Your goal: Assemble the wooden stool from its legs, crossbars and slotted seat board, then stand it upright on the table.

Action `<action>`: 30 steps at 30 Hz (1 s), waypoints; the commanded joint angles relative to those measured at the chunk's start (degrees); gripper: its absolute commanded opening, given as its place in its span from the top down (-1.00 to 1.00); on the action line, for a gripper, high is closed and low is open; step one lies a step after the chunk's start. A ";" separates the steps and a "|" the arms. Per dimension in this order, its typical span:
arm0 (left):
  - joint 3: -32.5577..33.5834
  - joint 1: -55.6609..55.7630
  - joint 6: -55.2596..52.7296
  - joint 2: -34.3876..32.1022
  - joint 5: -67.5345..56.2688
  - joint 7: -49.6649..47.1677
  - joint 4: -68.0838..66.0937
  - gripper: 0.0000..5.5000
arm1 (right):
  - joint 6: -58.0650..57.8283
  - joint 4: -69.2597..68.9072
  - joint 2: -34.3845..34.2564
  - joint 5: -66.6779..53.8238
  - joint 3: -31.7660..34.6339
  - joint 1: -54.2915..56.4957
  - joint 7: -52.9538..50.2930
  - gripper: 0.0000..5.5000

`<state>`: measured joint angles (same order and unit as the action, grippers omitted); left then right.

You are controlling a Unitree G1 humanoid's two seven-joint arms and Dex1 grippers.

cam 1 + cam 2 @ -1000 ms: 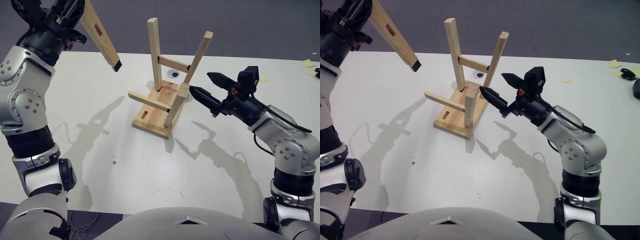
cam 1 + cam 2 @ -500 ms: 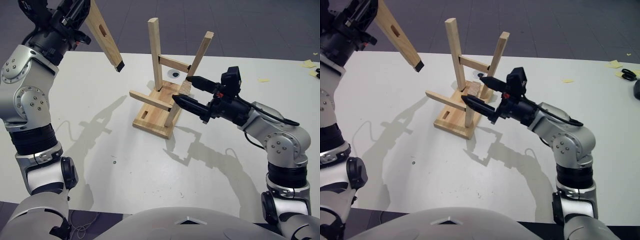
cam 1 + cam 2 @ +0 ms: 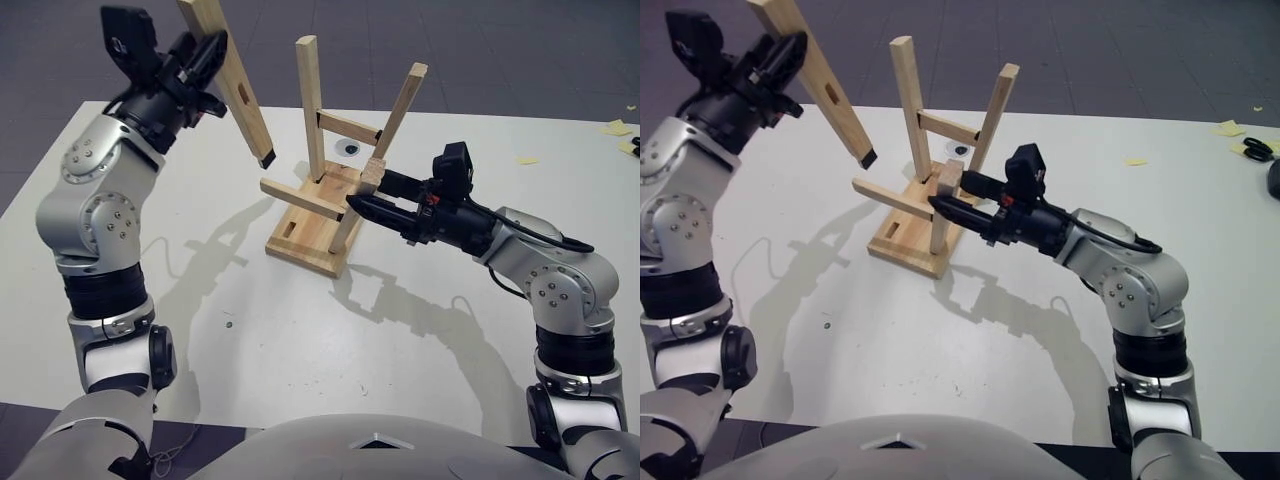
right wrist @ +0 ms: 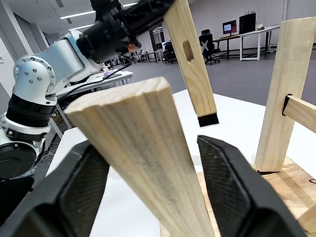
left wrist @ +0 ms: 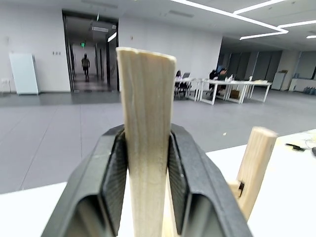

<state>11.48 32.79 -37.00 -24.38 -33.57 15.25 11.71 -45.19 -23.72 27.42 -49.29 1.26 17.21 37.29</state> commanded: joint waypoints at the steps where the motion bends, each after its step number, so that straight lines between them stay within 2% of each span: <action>1: -1.99 -1.02 -1.03 0.93 1.45 -0.41 1.50 0.62 | -0.51 -0.11 0.18 0.64 0.48 -1.08 -1.16 0.12; 8: -1.14 -1.88 -1.65 0.99 1.72 -1.36 2.97 0.62 | 2.04 -0.03 -0.94 6.27 0.76 -3.90 -7.83 0.16; 12: -2.69 -3.14 -1.33 1.91 3.71 -2.90 5.22 0.62 | 1.50 -6.38 -1.56 5.89 1.02 -10.04 -11.91 0.18; 16: -1.90 -4.95 -4.16 6.28 0.99 -6.20 7.31 0.62 | 0.72 -11.75 -3.15 5.25 -0.45 -15.43 -16.25 0.18; 23: 2.01 -5.38 -8.86 6.70 -3.17 -6.95 6.81 0.62 | 0.69 -12.20 -3.83 5.08 -0.80 -16.63 -19.19 0.19; 30: 0.97 -7.92 -9.12 7.21 -1.94 -5.73 4.85 0.62 | 0.79 -11.49 -4.19 4.76 -0.74 -15.41 -19.95 0.19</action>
<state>12.89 27.08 -44.70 -17.43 -35.78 9.45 18.50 -40.66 -37.65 22.97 -44.59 1.43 3.74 18.39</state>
